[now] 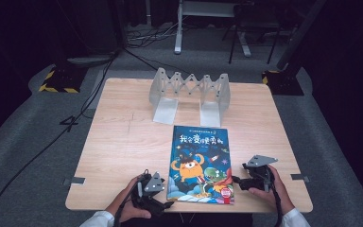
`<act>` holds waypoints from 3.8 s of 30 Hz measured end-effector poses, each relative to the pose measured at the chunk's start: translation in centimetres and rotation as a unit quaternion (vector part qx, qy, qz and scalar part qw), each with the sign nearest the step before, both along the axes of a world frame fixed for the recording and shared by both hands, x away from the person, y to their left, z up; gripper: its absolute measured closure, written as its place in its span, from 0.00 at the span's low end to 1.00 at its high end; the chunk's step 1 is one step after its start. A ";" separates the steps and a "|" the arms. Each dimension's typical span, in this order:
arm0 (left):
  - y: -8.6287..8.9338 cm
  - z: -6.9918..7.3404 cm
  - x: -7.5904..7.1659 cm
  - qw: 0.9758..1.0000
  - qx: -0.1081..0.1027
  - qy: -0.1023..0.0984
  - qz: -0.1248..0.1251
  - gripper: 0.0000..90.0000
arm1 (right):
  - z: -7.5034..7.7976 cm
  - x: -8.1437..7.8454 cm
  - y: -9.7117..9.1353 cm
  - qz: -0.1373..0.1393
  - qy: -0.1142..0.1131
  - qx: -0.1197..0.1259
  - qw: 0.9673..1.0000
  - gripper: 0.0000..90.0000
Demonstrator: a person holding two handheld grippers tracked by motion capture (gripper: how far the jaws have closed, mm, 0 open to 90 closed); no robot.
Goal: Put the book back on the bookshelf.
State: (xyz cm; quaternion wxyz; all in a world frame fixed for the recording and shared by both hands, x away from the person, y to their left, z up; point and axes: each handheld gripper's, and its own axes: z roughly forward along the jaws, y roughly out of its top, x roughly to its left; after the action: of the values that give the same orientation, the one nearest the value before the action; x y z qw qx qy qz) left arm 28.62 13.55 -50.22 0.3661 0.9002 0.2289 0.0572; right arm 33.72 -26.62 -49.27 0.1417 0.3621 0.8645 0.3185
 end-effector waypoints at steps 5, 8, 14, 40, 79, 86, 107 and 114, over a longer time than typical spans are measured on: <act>1.8 0.0 0.8 0.999 -0.004 0.002 0.033 0.18 | 0.5 -1.6 -0.1 0.025 0.026 -0.023 0.999 0.31; 1.7 -0.2 1.3 0.999 0.013 -0.017 0.031 0.18 | 0.7 -2.4 0.0 0.043 0.039 -0.036 0.998 0.31; 0.3 -0.2 1.4 0.999 0.012 -0.022 0.040 0.16 | 1.5 -3.9 0.5 0.067 0.078 -0.076 0.992 0.33; -1.9 -0.3 0.6 1.000 0.013 -0.020 0.015 0.15 | 3.0 -4.3 2.9 0.126 0.150 -0.189 0.962 0.90; -0.3 -0.3 1.5 0.999 0.012 -0.022 0.041 0.15 | 2.4 -2.3 -0.3 0.113 0.057 0.178 0.976 0.42; -0.3 -0.3 1.5 0.999 0.012 -0.022 0.041 0.15 | 2.5 0.4 0.5 0.109 0.063 0.181 0.975 0.42; -0.2 -0.3 1.4 0.999 0.012 -0.022 0.038 0.15 | 2.5 3.1 1.7 0.155 0.046 0.264 0.951 0.61; -0.3 -0.2 1.1 0.999 0.011 -0.022 0.020 0.17 | 3.0 1.9 1.6 0.153 0.011 0.258 0.954 0.61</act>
State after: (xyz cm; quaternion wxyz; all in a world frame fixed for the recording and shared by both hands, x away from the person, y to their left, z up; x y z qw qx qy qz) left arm 29.69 13.22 -50.46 0.3603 0.8978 0.2380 0.0870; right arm 35.59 -24.98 -46.30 -0.0166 0.2528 0.7994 0.5448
